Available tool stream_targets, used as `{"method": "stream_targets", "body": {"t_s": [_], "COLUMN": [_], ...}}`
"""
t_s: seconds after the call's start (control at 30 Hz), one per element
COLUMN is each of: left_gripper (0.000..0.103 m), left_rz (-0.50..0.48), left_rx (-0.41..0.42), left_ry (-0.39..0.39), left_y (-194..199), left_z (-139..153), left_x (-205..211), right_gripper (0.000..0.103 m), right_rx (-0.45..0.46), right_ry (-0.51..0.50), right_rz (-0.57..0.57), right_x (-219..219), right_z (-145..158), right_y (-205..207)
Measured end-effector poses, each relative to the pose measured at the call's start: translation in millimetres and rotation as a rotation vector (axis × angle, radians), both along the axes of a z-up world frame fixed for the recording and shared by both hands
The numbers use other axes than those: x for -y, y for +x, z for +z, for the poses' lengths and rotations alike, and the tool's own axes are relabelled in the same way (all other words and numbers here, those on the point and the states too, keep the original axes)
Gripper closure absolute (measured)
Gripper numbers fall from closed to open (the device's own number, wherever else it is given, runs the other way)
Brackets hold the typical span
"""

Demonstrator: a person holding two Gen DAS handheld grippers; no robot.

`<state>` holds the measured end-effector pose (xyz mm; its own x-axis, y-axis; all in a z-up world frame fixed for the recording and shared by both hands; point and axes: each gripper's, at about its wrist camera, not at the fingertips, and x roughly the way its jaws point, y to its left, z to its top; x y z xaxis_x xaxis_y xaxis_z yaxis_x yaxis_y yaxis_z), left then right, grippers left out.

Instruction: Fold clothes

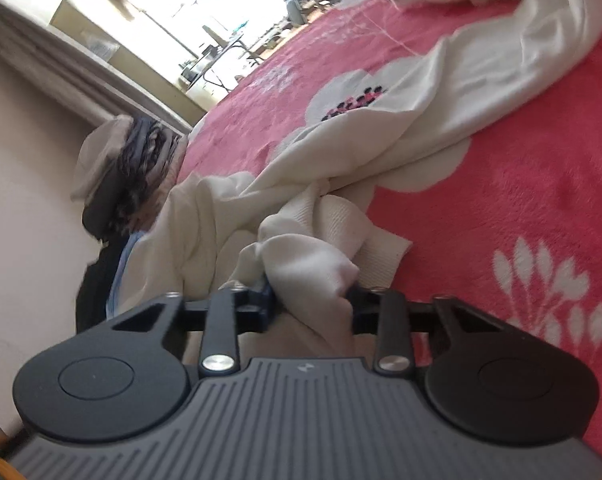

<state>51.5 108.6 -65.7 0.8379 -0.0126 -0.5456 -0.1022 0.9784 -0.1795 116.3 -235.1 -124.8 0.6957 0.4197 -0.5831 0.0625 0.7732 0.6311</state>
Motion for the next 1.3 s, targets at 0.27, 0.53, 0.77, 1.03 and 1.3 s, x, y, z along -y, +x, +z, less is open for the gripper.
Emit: {"method": "stream_targets", "body": {"t_s": [0.27, 0.53, 0.77, 1.03, 1.3], "left_gripper": [0.101, 0.101, 0.064, 0.011, 0.010], "left_rz": [0.086, 0.047, -0.103, -0.201, -0.276], "left_rx": [-0.050, -0.098, -0.168, -0.036, -0.178], "left_ry": [0.018, 0.031, -0.065, -0.027, 0.149], "left_y": [-44, -92, -112, -94, 35], "left_z": [17, 24, 22, 50, 6], "left_x": [-49, -59, -76, -56, 1], "right_gripper": [0.085, 0.086, 0.083, 0.040, 0.027], "right_rx": [0.016, -0.149, -0.312, -0.254, -0.203], "right_ry": [0.018, 0.110, 0.095, -0.025, -0.033], "right_rz": [0.096, 0.299, 0.504, 0.573, 0.441], "right_x": [6, -30, -79, -67, -17], "right_z": [20, 11, -21, 4, 31], "right_y": [-65, -147, -203, -218, -222]}}
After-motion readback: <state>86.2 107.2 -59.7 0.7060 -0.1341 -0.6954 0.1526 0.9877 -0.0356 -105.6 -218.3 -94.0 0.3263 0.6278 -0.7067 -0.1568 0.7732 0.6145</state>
